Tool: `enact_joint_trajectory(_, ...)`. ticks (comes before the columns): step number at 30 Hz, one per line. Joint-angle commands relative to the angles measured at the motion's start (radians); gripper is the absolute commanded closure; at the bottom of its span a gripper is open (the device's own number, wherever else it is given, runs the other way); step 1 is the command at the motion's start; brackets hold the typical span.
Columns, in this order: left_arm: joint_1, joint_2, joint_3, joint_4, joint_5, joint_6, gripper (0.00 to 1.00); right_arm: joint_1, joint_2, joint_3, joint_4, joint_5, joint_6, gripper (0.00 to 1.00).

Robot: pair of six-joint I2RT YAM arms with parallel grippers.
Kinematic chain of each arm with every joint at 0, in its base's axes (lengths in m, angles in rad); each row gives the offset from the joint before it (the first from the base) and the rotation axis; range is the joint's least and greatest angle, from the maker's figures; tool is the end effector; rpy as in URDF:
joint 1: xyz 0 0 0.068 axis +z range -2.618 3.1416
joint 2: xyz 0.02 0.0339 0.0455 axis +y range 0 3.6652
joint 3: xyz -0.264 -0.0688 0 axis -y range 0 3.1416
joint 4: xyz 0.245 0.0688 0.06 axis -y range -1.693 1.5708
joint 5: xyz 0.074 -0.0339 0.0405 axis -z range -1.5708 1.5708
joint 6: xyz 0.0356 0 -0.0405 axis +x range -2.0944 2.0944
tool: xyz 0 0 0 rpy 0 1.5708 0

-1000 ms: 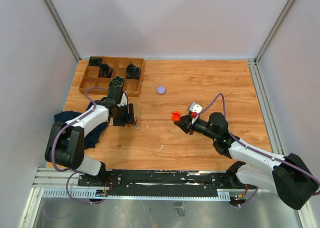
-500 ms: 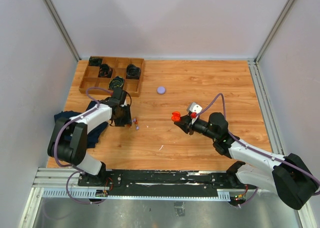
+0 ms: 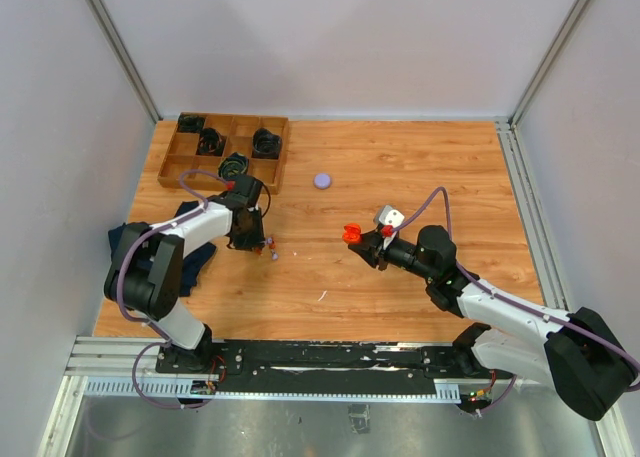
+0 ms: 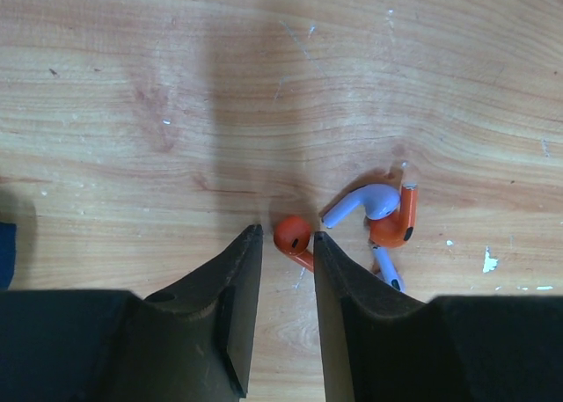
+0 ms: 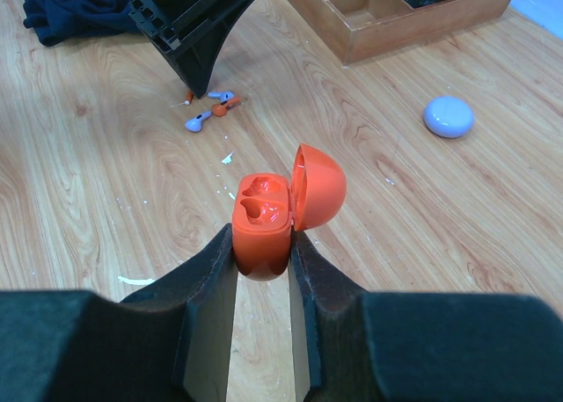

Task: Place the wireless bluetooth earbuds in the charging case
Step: Pick up the earbud from the center of the board.

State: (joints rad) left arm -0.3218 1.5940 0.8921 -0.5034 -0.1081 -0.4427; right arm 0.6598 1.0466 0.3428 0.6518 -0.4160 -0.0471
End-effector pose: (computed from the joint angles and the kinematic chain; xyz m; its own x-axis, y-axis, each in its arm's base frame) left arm 0.2773 -0.0884 0.1629 -0.9196 -0.1423 -0.3661 -0.1285 0.9898 -0.0621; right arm 0.1649 0.1462 0.2237 0.0004 -0.0542 -0.9985 -0.8805 0.4733 -0.0260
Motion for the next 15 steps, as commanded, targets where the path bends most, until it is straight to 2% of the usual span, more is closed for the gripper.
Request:
enact_joint_trajectory(1, -0.022, 0.028, 0.021, -0.013, -0.028, -0.001, 0.65, -0.010, 0.000, 0.012, 0.003, 0.017, -0.016, 0.90)
enact_joint_trajectory(5, -0.044, 0.046, 0.025, -0.035, -0.059, 0.001, 0.66, -0.009, -0.003, 0.010, 0.002, 0.023, -0.016, 0.90)
enact_joint_trajectory(15, -0.061, 0.018, 0.011, -0.041, -0.088, 0.002, 0.77, -0.009, -0.011, 0.007, 0.006, 0.019, -0.019, 0.90)
